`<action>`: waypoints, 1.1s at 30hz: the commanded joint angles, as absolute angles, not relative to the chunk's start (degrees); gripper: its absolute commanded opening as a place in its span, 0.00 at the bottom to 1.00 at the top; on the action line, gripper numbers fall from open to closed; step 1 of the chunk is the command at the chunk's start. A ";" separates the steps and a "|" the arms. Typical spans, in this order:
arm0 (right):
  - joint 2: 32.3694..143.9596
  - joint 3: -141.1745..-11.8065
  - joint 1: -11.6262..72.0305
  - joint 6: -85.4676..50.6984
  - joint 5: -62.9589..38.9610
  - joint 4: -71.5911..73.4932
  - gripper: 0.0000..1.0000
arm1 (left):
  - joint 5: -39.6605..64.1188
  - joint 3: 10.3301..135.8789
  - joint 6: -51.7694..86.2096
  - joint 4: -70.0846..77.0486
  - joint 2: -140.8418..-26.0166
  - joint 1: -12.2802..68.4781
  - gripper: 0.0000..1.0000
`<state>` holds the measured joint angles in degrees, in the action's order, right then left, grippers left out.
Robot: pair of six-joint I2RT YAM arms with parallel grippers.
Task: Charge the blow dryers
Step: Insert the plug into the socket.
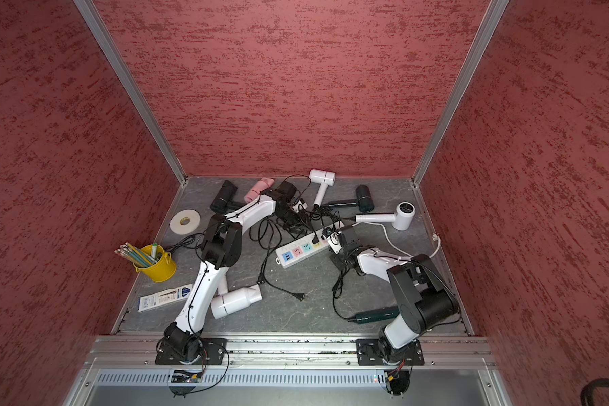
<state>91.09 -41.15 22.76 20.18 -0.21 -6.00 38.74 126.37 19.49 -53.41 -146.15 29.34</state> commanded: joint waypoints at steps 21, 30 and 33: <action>93.50 -48.77 22.43 16.90 -2.20 -1.10 0.00 | 42.70 120.33 15.21 -52.71 -148.50 33.55 0.46; 93.44 -50.10 22.41 14.59 -3.77 0.97 0.00 | 43.77 118.04 15.12 -49.77 -148.47 34.71 0.46; 93.43 -49.76 22.41 14.57 -4.23 2.36 0.00 | 43.94 117.71 15.21 -49.22 -148.75 34.98 0.46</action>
<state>93.60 -45.60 21.85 15.40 -0.12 -9.69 42.48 121.03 15.99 -46.26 -144.73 29.89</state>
